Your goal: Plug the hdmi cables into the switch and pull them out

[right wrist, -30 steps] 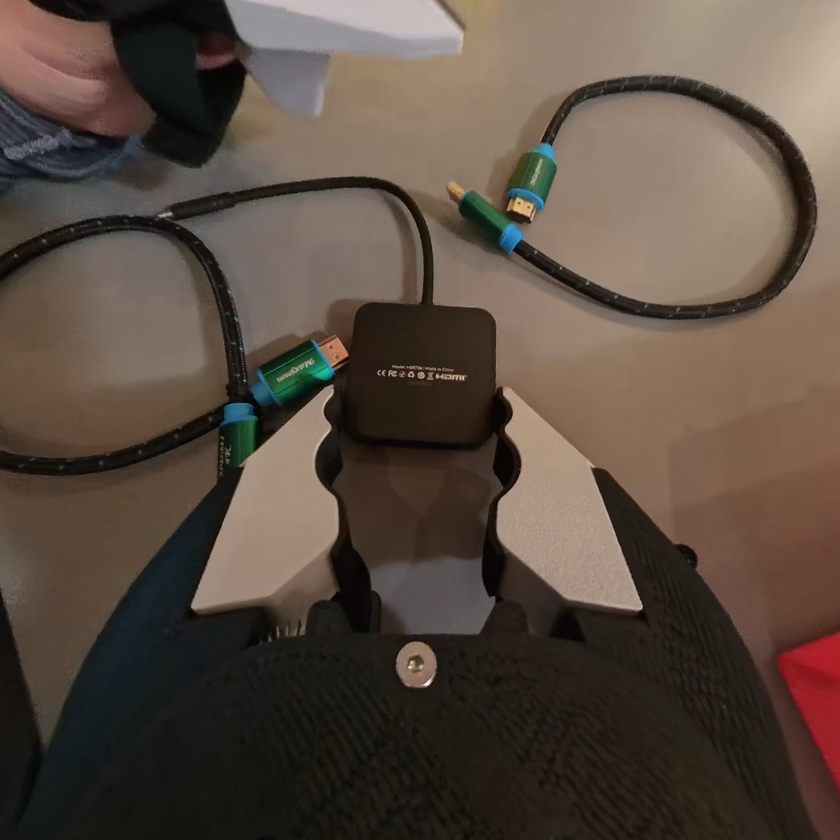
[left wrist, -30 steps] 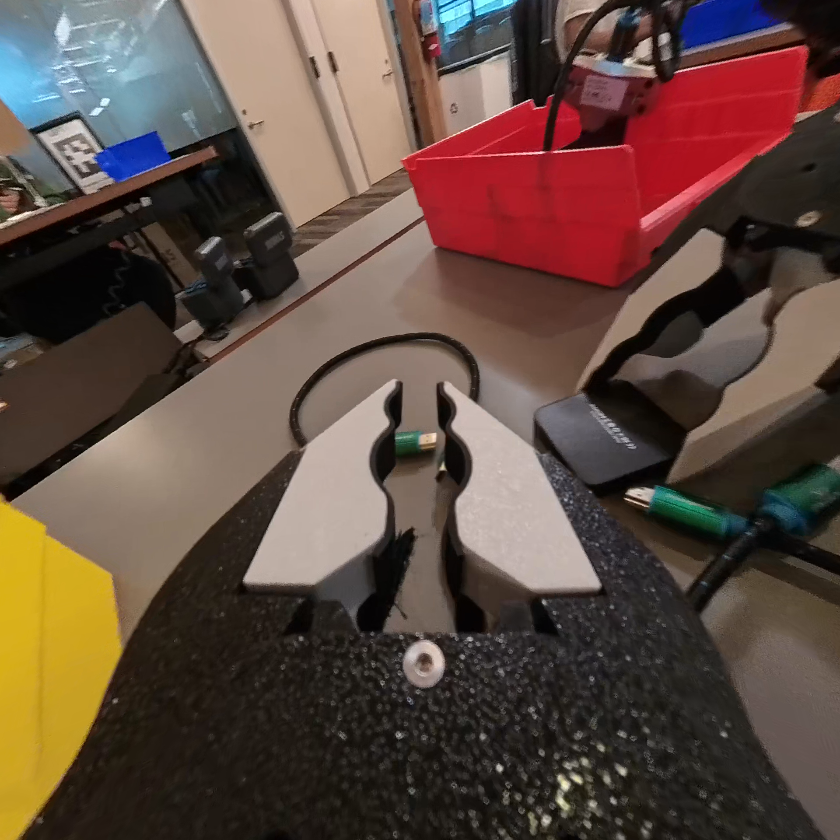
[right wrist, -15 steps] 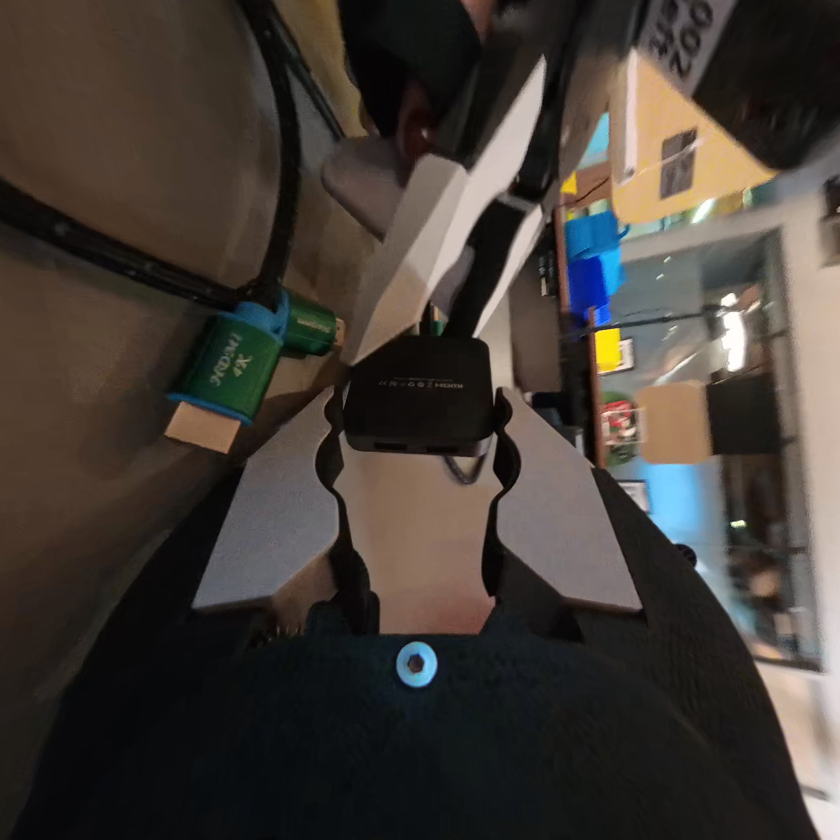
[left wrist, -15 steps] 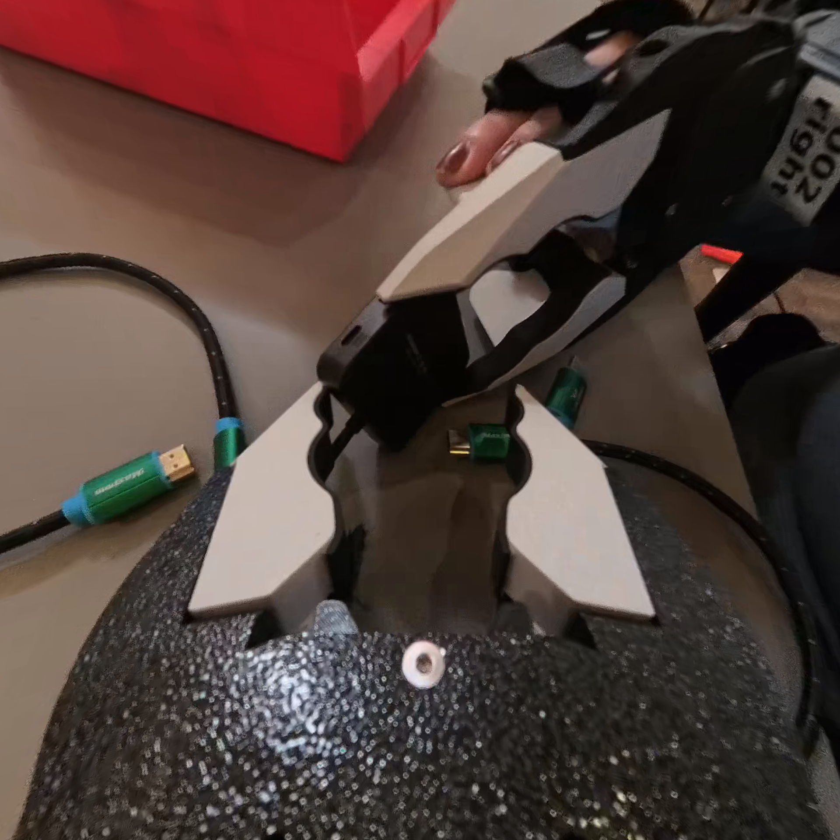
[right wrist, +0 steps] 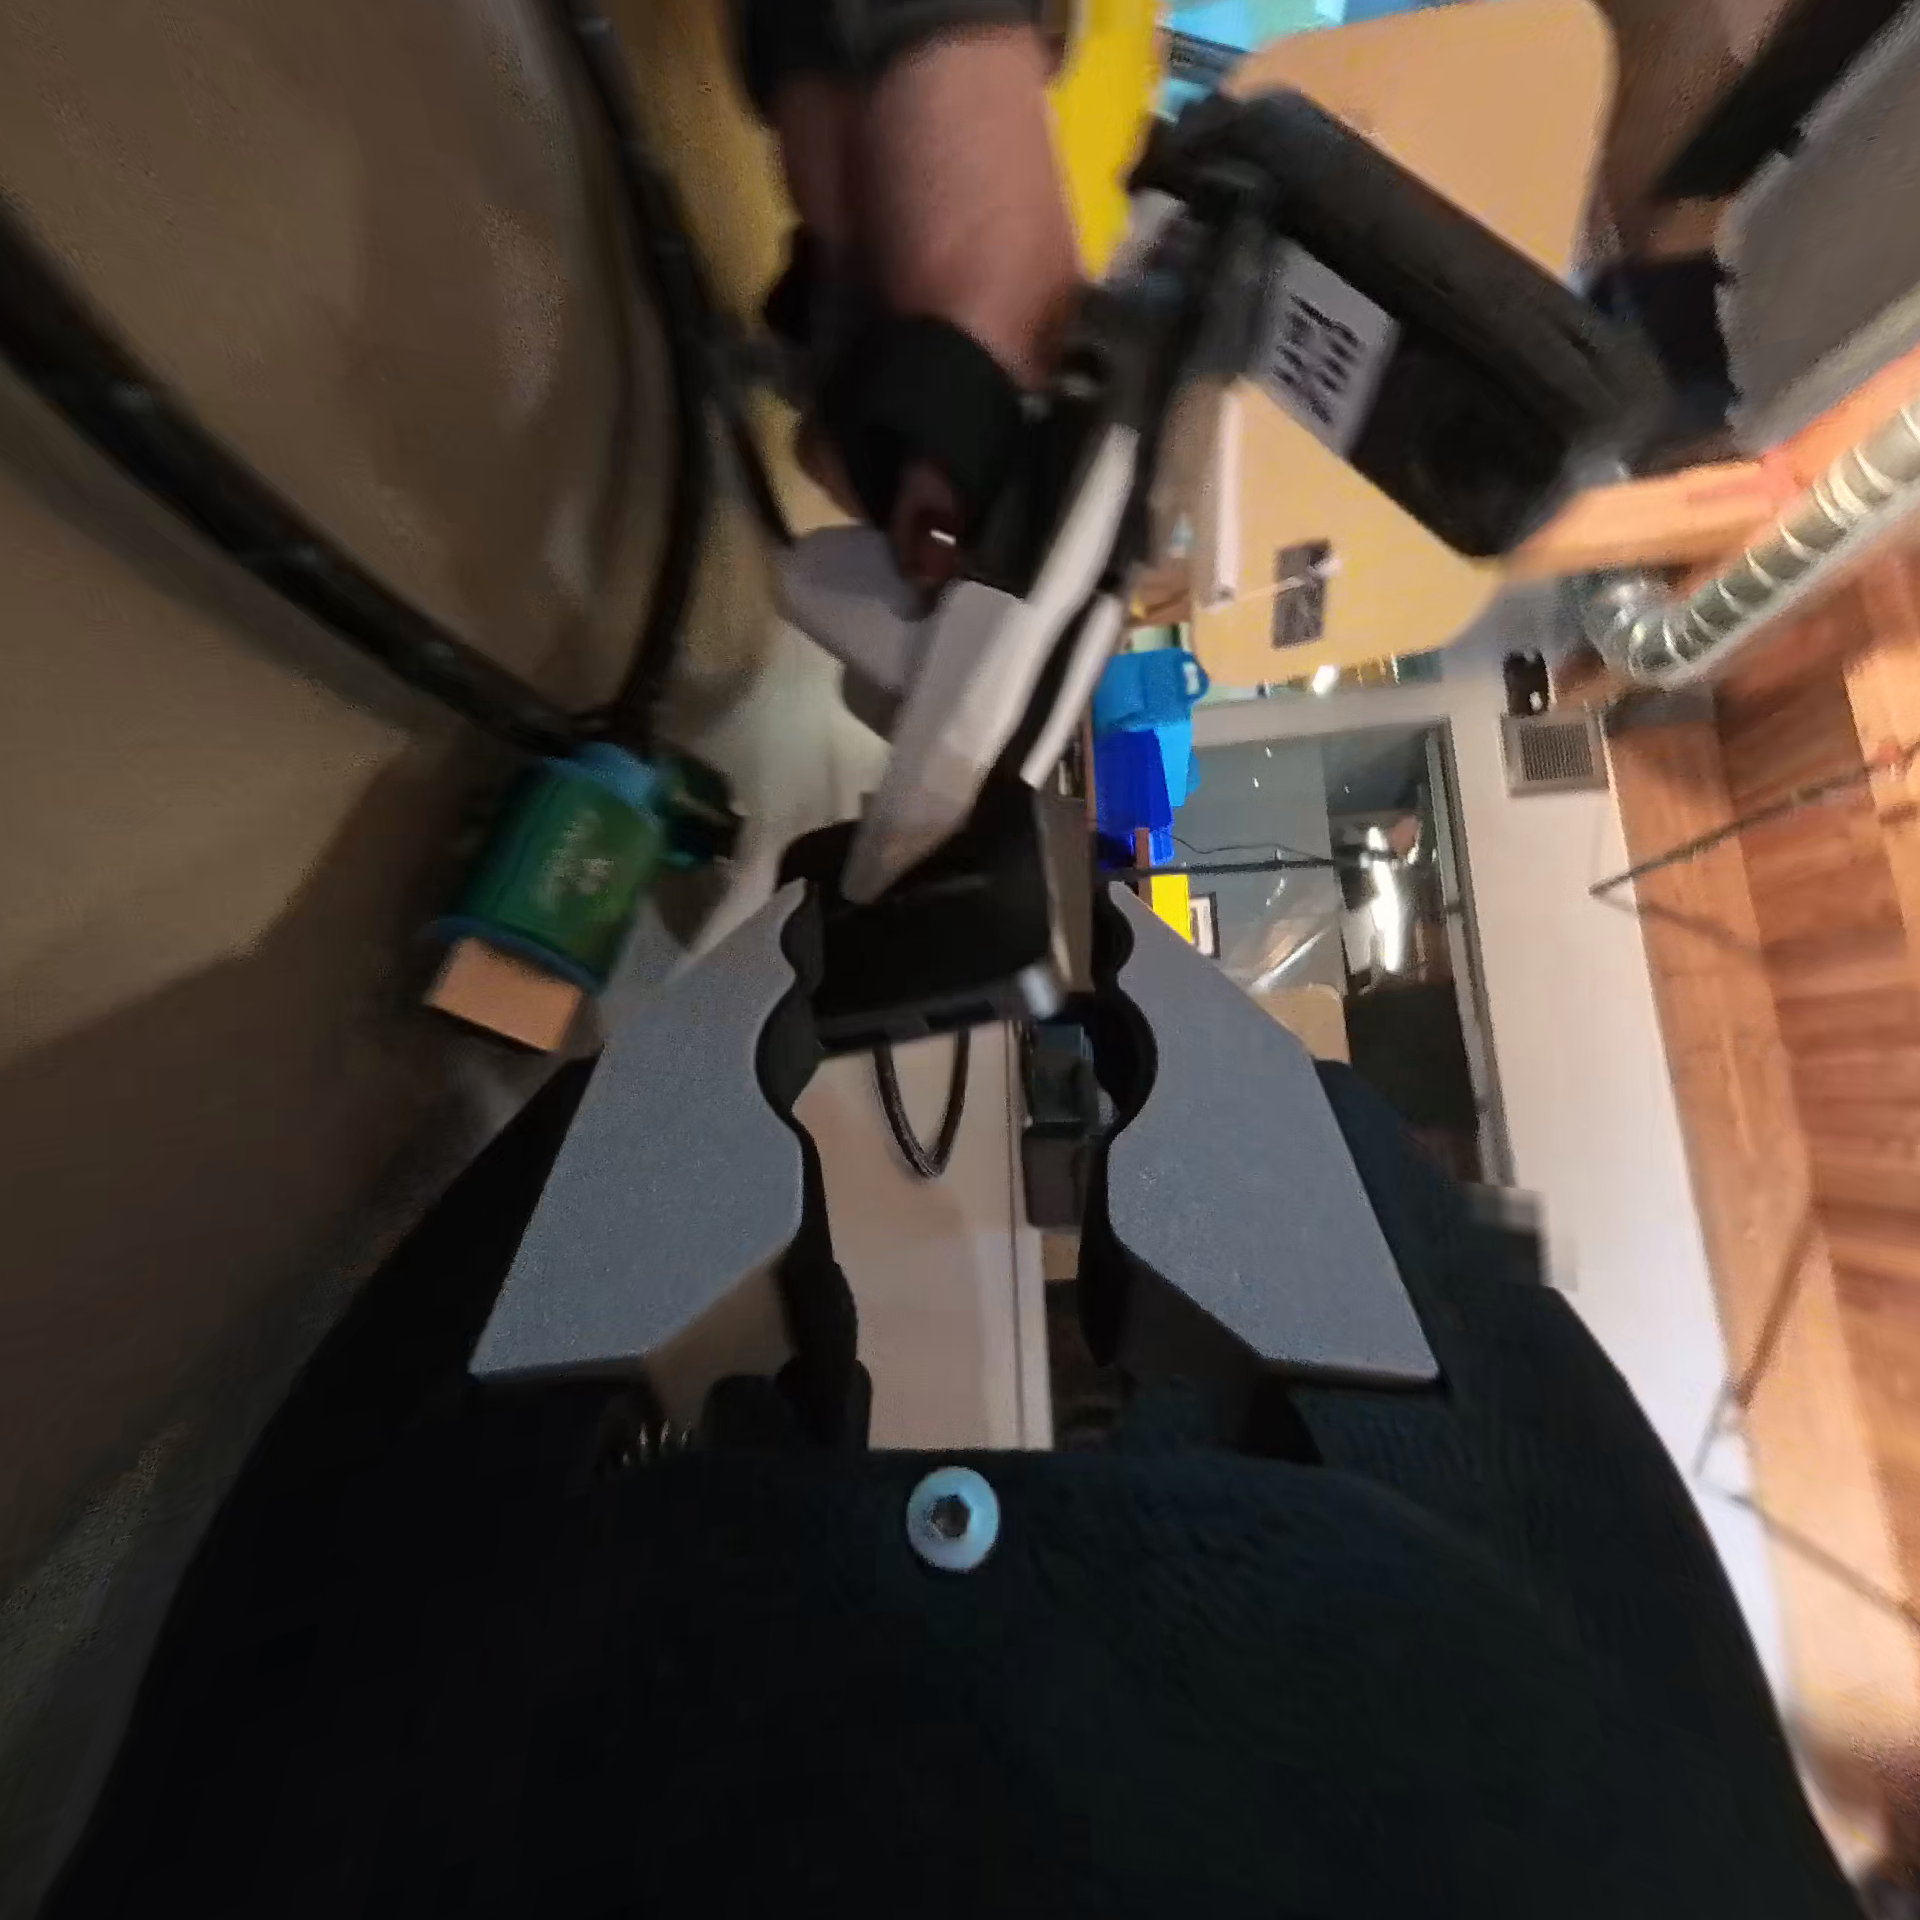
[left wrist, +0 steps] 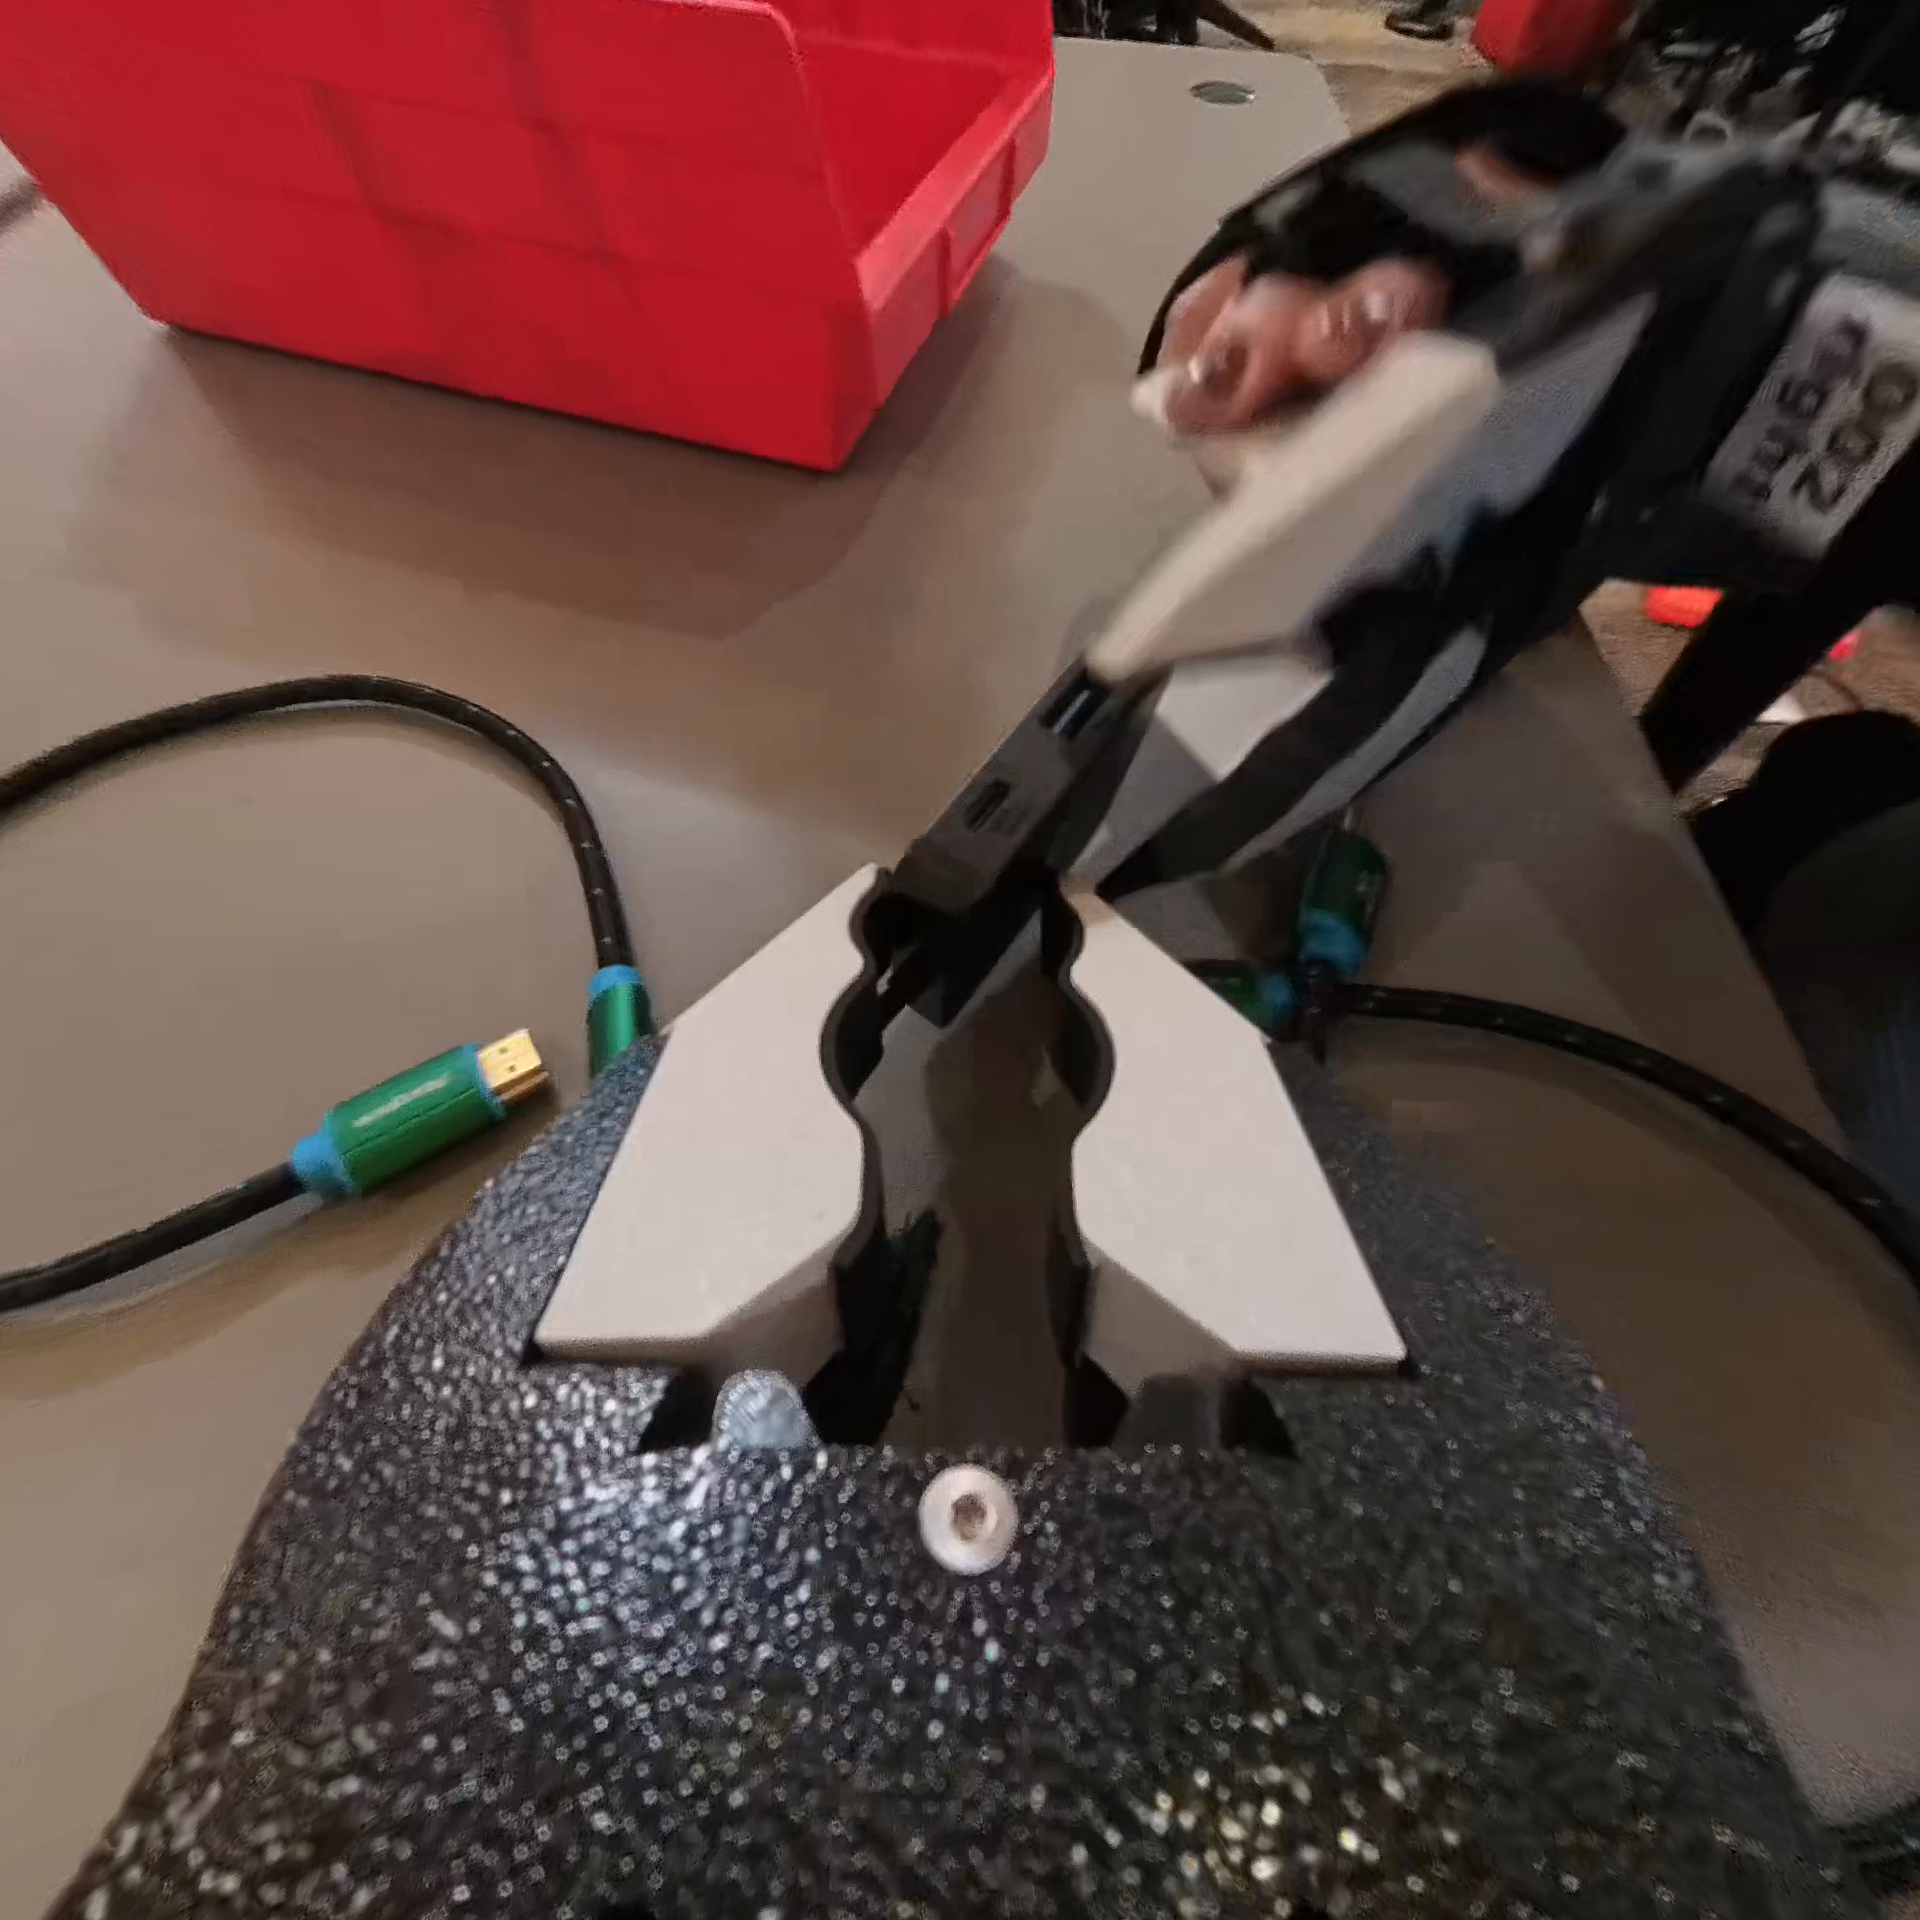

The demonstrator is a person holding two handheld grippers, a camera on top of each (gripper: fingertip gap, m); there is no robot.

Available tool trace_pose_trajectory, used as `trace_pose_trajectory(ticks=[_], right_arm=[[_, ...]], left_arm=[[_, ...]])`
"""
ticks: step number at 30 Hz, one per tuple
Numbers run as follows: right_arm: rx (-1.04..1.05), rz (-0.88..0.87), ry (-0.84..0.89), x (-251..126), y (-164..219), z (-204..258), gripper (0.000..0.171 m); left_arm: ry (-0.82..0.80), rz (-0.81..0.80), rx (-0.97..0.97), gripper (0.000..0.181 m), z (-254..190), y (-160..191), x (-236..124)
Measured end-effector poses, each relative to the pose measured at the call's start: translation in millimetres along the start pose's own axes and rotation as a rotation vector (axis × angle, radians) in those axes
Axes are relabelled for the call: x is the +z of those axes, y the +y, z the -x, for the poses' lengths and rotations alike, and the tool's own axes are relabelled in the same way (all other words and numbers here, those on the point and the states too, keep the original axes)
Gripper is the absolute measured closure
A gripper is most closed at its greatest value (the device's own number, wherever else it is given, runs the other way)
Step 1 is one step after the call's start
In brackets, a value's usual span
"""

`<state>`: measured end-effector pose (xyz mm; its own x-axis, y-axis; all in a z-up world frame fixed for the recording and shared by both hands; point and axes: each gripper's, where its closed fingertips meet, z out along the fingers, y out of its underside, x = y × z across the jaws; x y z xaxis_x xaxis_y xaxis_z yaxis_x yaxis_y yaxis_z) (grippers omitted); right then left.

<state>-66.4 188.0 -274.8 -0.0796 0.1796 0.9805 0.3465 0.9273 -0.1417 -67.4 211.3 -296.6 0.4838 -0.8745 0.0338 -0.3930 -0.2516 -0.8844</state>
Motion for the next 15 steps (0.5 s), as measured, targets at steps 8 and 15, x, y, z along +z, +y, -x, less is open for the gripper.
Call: trace_pose_trajectory(ticks=[8, 15], right_arm=[[0.428, -0.074, 0.102, -18.3, 20.9, -38.1, 0.119], [0.736, -0.198, -0.105, -12.2, 4.8, -28.0, 0.126]], left_arm=[[-0.331, -0.074, 0.266, 0.163, 13.0, -18.1, -34.5], [-0.368, -0.033, 0.287, 0.164, 7.2, -3.6, -41.1]])
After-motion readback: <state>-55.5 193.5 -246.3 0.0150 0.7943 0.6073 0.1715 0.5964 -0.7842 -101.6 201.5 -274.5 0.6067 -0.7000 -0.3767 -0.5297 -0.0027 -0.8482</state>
